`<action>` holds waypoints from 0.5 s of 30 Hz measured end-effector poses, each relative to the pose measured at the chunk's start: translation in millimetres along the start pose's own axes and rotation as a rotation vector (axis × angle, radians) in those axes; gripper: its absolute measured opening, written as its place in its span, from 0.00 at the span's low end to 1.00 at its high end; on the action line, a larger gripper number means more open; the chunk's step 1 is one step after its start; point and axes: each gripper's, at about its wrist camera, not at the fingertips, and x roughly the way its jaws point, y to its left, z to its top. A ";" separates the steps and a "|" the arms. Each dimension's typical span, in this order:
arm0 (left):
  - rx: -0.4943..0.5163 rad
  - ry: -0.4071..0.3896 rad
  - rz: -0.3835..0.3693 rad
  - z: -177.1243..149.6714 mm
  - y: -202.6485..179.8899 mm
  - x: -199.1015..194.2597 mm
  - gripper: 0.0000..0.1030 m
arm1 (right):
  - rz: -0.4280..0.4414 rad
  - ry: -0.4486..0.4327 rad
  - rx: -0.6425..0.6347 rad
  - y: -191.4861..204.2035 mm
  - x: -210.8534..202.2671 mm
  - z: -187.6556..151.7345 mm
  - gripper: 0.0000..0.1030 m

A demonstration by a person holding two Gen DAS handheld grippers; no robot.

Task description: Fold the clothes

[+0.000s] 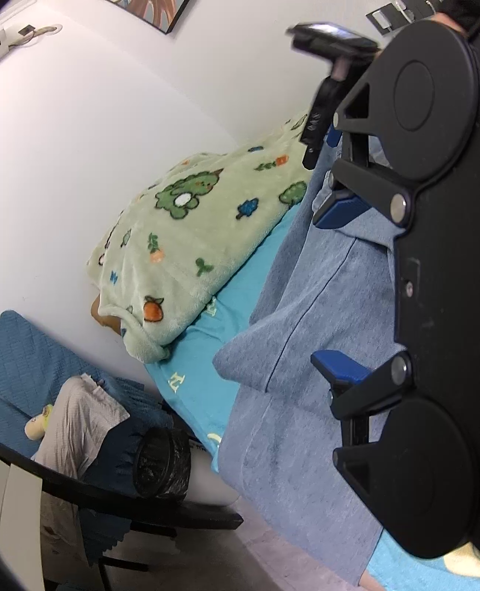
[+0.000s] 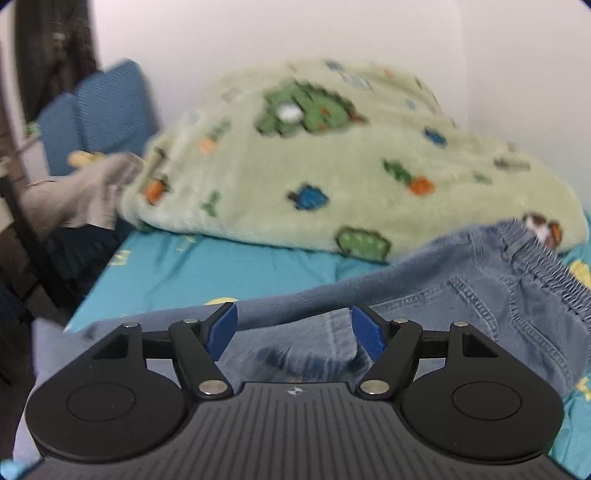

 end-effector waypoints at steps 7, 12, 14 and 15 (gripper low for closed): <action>-0.017 -0.006 0.029 2.4 6.3 7.3 0.68 | -0.004 0.237 0.254 -41.7 51.4 -8.5 0.43; -0.021 0.020 0.047 -0.2 0.6 21.7 0.68 | 0.066 0.156 0.195 -20.4 24.5 -5.2 0.04; -0.010 0.020 0.061 -1.6 -3.9 27.5 0.68 | 0.117 0.083 0.140 -3.2 10.0 6.5 0.03; 0.000 0.025 0.066 -3.1 -6.1 29.7 0.68 | 0.148 0.046 0.118 4.8 2.6 13.0 0.03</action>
